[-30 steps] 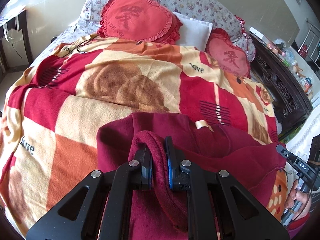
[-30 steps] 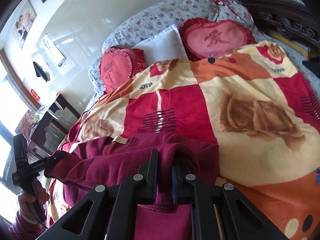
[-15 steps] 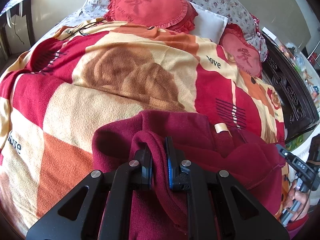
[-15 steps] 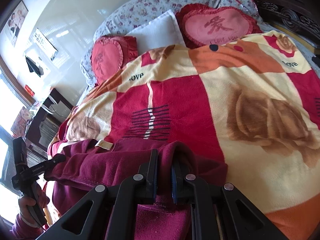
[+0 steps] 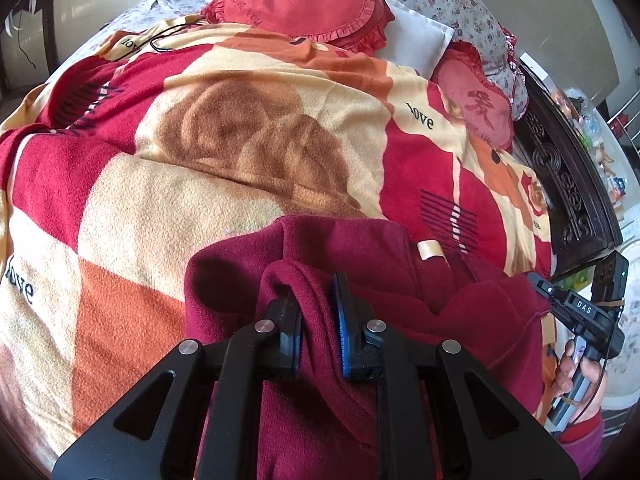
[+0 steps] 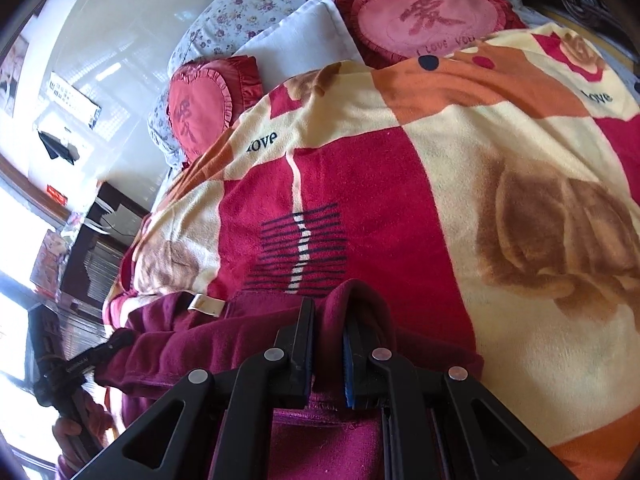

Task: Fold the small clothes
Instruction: 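Lift the gripped edge with both grippers and fold it over toward the collar, then open both grippers and release the folded sweatshirt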

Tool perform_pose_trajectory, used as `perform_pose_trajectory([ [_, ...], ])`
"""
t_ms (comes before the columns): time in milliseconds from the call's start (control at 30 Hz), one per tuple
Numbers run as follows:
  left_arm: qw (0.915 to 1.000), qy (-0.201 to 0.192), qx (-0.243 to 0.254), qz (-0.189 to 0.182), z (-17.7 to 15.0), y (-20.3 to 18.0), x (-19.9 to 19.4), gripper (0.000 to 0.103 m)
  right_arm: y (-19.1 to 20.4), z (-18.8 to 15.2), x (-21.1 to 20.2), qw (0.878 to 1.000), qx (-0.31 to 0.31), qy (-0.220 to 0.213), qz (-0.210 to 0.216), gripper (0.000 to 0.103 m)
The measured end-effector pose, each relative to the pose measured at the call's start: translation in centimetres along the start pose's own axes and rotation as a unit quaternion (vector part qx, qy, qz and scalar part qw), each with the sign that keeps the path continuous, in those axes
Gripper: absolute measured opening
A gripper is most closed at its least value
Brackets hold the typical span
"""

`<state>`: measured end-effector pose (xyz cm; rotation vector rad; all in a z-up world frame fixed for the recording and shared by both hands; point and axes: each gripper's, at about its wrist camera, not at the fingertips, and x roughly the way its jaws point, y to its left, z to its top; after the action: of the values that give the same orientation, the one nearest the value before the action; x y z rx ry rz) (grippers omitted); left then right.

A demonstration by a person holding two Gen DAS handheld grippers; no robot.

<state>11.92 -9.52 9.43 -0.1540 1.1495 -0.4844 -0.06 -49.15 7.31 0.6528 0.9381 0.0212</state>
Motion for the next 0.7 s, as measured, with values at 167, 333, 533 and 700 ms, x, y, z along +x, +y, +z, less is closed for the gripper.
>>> perform_pose_trajectory([
  [167,0.9997,0.009,-0.008,-0.019,0.4,0.2,-0.6,0.017,-1.3,0.4,-1.5,0.999,0.036,0.003,0.032,0.011],
  [333,0.9994,0.017,-0.009,-0.028,0.7,0.4,-1.1,0.017,-1.0,0.4,-2.7,0.998,0.038,0.014,0.053,0.017],
  [533,0.9983,0.035,-0.010,-0.046,0.9,0.7,-2.1,0.018,-1.5,0.3,-5.8,0.998,0.037,-0.016,0.045,0.041],
  [700,0.9979,0.032,-0.001,-0.057,0.7,0.2,-3.5,0.022,0.5,-1.2,-8.5,0.997,-0.017,-0.048,0.059,0.041],
])
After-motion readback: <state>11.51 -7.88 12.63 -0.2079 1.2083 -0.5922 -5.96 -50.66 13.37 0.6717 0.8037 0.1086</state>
